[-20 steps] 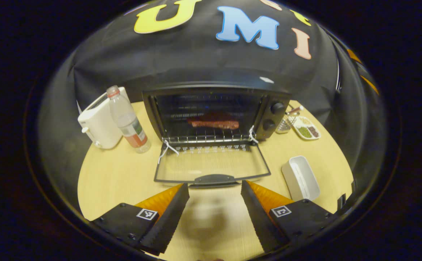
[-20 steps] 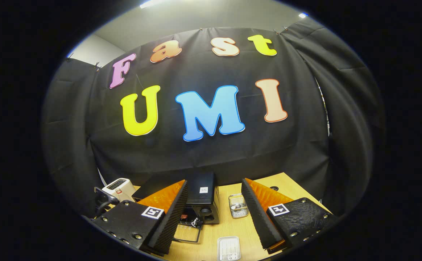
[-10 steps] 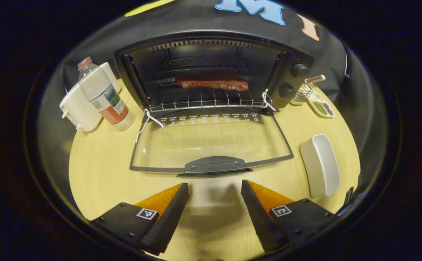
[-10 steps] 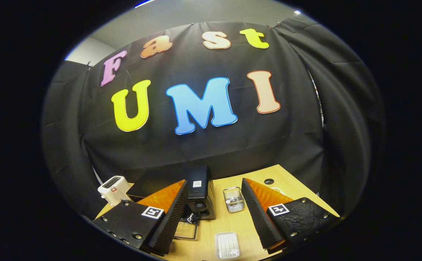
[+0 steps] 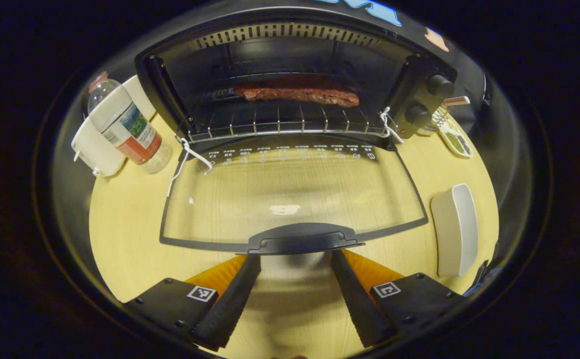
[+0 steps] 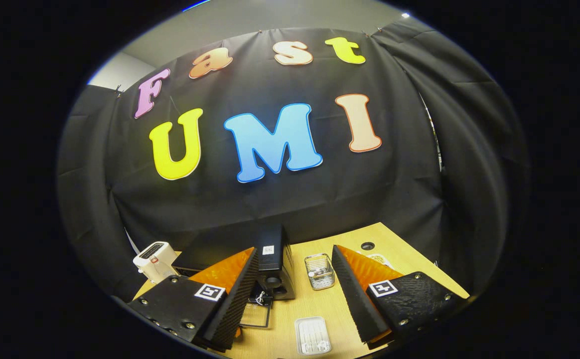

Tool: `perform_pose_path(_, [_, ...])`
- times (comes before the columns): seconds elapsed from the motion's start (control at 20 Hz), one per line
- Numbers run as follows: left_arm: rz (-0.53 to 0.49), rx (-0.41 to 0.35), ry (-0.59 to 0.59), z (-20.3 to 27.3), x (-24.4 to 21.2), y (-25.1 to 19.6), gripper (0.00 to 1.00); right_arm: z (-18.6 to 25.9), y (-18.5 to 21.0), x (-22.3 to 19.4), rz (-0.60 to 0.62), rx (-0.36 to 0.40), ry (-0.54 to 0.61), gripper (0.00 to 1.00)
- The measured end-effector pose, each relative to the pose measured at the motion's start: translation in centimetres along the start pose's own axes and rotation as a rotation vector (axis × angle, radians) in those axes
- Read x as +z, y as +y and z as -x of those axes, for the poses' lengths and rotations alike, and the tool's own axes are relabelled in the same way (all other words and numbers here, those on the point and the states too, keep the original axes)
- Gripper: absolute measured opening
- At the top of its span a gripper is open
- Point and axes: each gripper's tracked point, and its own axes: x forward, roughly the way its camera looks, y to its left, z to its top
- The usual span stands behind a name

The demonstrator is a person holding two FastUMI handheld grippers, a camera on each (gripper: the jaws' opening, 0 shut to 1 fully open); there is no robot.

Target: Open the electric oven with the left hand, put the food in, and close the electric oven.

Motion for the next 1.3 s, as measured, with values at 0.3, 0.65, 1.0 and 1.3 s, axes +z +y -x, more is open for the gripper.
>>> perform_pose_path(0.3, [0.012, -0.015, 0.003, 0.4, 0.0, -0.1, 1.0, 0.4, 0.0, -0.2, -0.01, -0.005, 0.001, 0.89])
perform_pose_path(0.65, [0.017, -0.023, -0.091, 3.7, 0.9, -0.3, 1.0, 1.1, 0.5, 0.2, -0.011, 0.01, -0.013, 0.89])
perform_pose_path(1.0, [0.031, -0.041, -0.162, 6.3, 2.3, -0.3, 0.98, 1.3, 1.7, 0.5, -0.015, 0.044, -0.027, 0.89])
perform_pose_path(1.3, [0.032, -0.038, -0.202, 7.1, 3.3, -0.3, 1.0, 1.6, 1.8, 0.5, -0.012, 0.055, -0.025, 0.89])
